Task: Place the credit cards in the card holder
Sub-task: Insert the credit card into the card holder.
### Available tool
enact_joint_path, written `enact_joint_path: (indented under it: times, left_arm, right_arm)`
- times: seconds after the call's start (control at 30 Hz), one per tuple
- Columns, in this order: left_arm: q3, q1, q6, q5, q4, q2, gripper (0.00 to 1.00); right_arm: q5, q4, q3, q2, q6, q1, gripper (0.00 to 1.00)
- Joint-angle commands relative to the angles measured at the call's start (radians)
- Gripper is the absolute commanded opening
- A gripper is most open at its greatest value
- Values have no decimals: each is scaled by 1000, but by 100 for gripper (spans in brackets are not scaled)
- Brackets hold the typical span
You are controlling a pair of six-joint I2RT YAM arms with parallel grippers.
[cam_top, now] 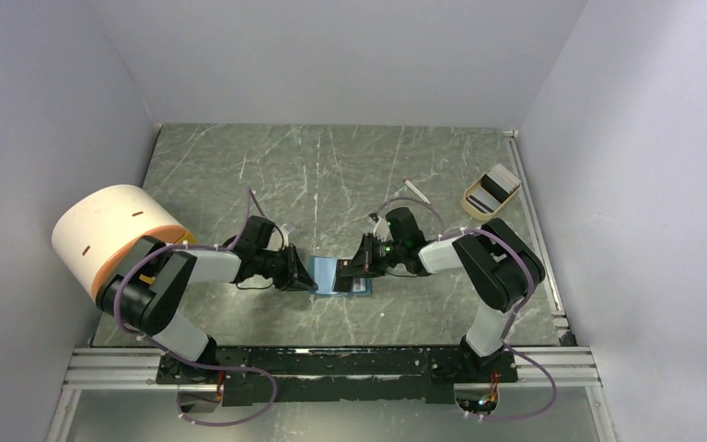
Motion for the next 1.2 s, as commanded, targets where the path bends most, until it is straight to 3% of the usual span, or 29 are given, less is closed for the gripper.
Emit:
enact_joint_path:
  times: [0.0,0.2,0.37,0.47,0.73,0.93,1.17]
  left_arm:
    - [11,6,19,12,-1,5,13]
    - [9,6,18,18,3,7,14]
    - [5,6,15,22,7,7,14]
    - [4,6,14,23,6,2,14]
    - [2,6,12,22,4,-8,14]
    - [-1,6,13,21,0,-13,14]
    - [0,6,10,19,5,-12,14]
  right_arm:
    - [-17,-47,40,44,-29,7,7]
    - [26,-95,68,47,-45,6,12]
    - [121,-243,105,18,-117,7,26]
    - [200,-322,115,-15,-156,7,29]
    - [212,-333,89,-36,-156,6,28]
    - [206,-325,76,-36,-154,7,19]
    - [187,-293,51,-24,-136,7,17]
